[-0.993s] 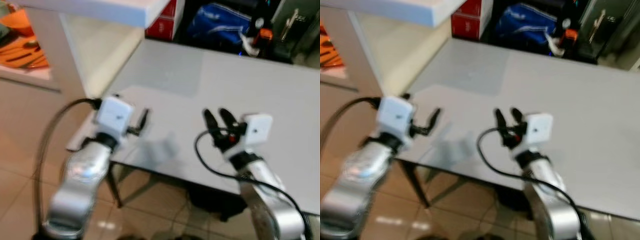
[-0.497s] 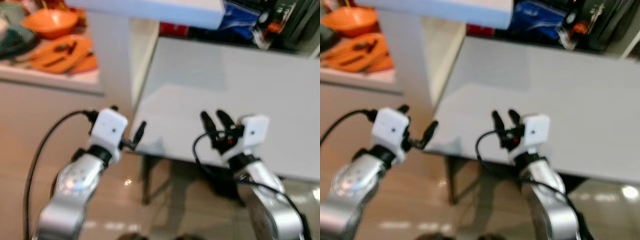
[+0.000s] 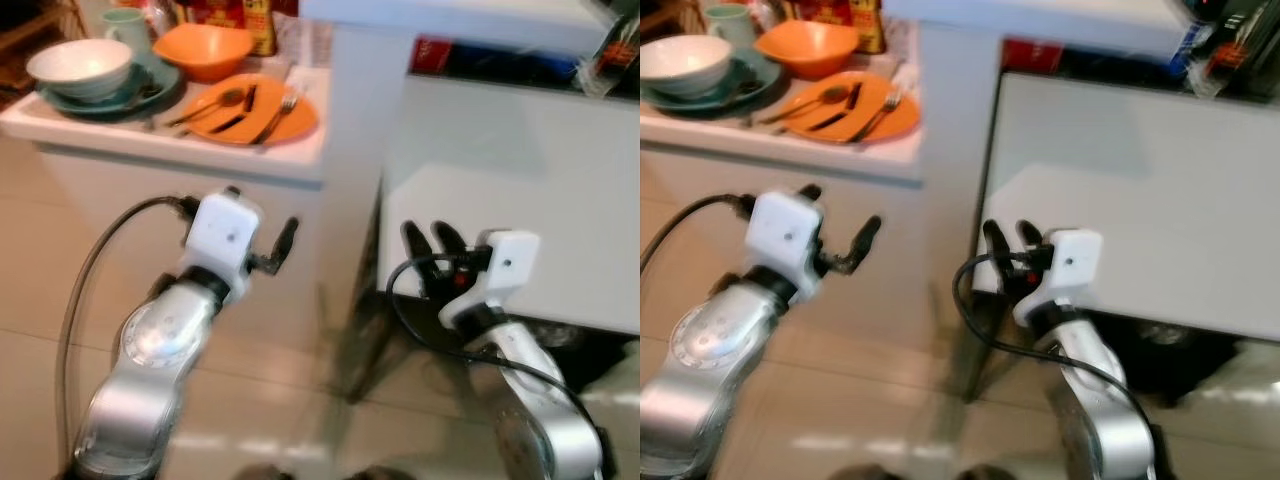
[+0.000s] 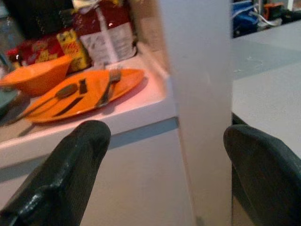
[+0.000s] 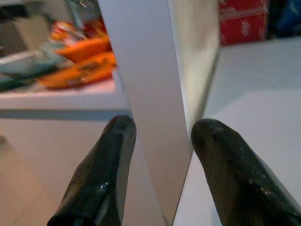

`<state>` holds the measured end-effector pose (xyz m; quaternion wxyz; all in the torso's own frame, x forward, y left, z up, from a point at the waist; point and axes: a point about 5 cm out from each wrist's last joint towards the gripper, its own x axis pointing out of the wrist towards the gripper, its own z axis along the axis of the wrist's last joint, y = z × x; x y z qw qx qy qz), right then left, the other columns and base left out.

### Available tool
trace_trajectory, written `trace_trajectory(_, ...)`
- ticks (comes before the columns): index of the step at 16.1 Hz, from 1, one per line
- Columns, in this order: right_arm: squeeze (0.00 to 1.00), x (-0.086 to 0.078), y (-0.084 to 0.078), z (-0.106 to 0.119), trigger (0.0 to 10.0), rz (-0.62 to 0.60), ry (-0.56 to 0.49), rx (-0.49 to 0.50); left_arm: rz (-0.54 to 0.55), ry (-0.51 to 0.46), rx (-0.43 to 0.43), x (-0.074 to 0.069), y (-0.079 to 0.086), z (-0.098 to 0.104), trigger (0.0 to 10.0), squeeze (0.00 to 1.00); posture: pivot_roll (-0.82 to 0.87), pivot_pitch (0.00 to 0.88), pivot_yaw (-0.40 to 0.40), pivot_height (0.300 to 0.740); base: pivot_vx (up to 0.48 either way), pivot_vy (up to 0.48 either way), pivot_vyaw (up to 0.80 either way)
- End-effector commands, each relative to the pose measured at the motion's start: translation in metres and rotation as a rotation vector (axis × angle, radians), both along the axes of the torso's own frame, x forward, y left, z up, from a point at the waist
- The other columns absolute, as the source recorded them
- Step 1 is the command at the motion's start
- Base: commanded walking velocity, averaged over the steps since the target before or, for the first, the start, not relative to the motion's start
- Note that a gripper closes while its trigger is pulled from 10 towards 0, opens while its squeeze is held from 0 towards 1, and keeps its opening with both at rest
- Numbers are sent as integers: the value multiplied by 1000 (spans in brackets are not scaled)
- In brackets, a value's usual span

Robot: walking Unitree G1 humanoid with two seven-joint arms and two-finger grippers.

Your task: Setting the table

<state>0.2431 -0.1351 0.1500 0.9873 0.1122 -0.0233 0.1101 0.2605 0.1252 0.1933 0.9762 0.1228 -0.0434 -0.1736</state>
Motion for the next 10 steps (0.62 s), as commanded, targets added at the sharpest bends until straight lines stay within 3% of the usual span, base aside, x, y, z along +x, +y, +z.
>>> trace_trajectory(1,0,1,-1,3,10000,-28,-2,8,29,-21,0,6,4,4,10000,0,50,63,2,740,0,480,-800)
trace_trajectory(7,0,2,-1,9,10000,-29,-21,6,20,-27,-2,8,-2,3,10000,0,46,60,-2,740,0,480,-800)
trace_trajectory(9,0,12,-2,15,10000,-32,-13,-55,51,-31,-67,9,-1,5,10000,0,65,77,-16,740,0,444,-800)
trace_trajectory(10,0,21,-3,24,10000,-45,-22,-86,46,-31,-94,4,0,10,10000,0,80,67,-30,740,0,0,-800)
